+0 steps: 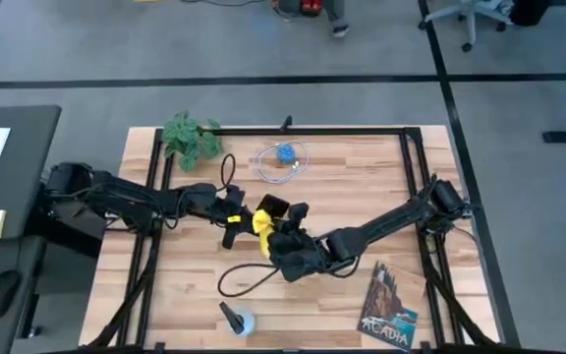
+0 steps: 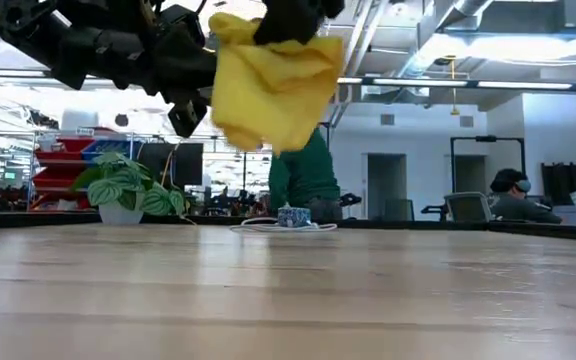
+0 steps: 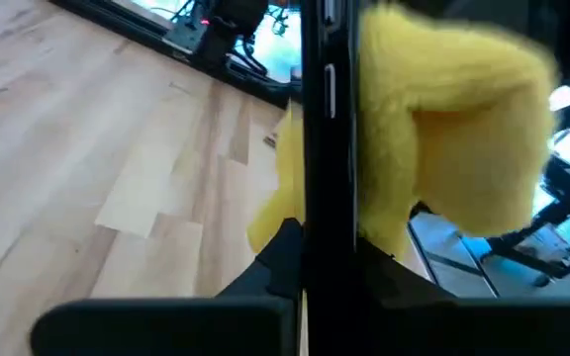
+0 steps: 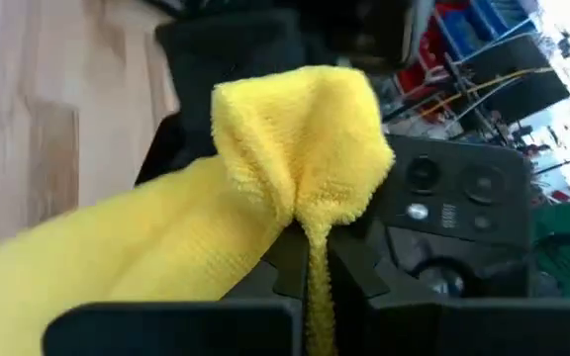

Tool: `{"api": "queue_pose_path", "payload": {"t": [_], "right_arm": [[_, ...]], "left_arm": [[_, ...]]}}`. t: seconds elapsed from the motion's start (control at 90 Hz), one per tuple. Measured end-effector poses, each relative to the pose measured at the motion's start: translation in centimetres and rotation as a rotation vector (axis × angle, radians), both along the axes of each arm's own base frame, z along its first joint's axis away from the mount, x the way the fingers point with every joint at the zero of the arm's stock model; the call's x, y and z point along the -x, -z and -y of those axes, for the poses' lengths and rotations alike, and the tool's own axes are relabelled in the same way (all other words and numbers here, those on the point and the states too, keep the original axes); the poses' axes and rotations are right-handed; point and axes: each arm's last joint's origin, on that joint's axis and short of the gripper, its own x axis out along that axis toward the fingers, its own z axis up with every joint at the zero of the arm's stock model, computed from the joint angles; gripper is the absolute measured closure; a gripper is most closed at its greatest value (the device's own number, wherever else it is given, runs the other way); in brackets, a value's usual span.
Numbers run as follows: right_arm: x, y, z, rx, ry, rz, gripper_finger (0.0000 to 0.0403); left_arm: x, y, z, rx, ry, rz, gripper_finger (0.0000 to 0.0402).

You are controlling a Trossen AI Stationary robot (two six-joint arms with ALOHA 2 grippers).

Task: Apply microfiber cloth
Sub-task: Wipe the cellphone using a microfiber cloth

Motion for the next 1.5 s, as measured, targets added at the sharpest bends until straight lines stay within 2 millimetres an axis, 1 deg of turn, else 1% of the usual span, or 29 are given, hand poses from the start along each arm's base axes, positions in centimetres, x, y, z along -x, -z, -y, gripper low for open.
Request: {"api": "queue_pose_path", "payload": {"t": [0.067, 0.2, 0.267, 0.378, 0.489, 0.622, 0.678, 0.767, 0.8, 0.933, 1.033, 1.1, 1.156, 1.356, 1.5], "right_arm": [[0.1, -0.3, 0.1, 0.044, 0.052, 0.026, 0.0403], [1.0, -1.6, 0.0, 0.228, 0.191, 0.049, 0.0403], [1.3, -2.1, 0.1, 0.278, 0.254, 0.073, 0.0403], [1.3, -2.1, -0.2, 0.244, 0.236, 0.095, 0.0403], [0.9, -1.4, -0.7, 0.136, 0.13, 0.083, 0.0403], [0.7, -0.7, -1.0, 0.034, 0.016, 0.026, 0.0403], [0.8, -0.7, -0.9, 0.048, 0.034, 0.03, 0.0403], [1.2, -1.0, -0.9, 0.166, 0.158, 0.075, 0.0403], [1.3, -1.3, -0.9, 0.183, 0.183, 0.094, 0.0403], [1.1, -1.9, -1.0, 0.105, 0.152, 0.151, 0.0403], [0.4, -0.7, -1.3, 0.014, 0.099, 0.152, 0.0403], [0.0, 0.5, -1.5, 0.012, 0.096, 0.132, 0.0403], [-0.2, 1.1, -1.6, 0.016, 0.095, 0.123, 0.0403], [-0.6, 2.1, -1.8, -0.007, 0.081, 0.114, 0.0403], [-0.5, 2.3, -1.9, -0.021, 0.057, 0.093, 0.0403]], "left_arm": [[0.0, -0.2, 0.0, -0.002, -0.01, 0.014, 0.0391], [0.0, -0.3, 0.0, -0.001, -0.01, 0.021, 0.0391], [0.0, -0.3, 0.0, 0.003, -0.005, 0.02, 0.0391], [0.0, -0.2, 0.0, 0.005, 0.009, 0.011, 0.0391], [0.0, -0.1, 0.1, 0.001, 0.02, 0.013, 0.0391], [0.0, -0.1, 0.1, -0.007, 0.017, 0.016, 0.0391], [0.0, -0.2, 0.1, -0.008, 0.014, 0.023, 0.0391], [-0.1, -0.5, 0.0, -0.009, -0.013, 0.043, 0.0391], [-0.1, -0.5, 0.0, -0.006, -0.017, 0.05, 0.0391], [-0.2, -1.1, 0.0, 0.015, -0.019, 0.109, 0.0391], [-0.2, -1.5, -0.1, 0.024, -0.051, 0.156, 0.0391], [-0.2, -1.6, -0.2, 0.024, -0.075, 0.169, 0.0391], [-0.2, -1.6, -0.2, 0.024, -0.082, 0.17, 0.0391], [-0.2, -1.9, -0.3, 0.031, -0.132, 0.194, 0.0391], [-0.3, -3.0, -0.4, 0.047, -0.142, 0.289, 0.0391]]}}
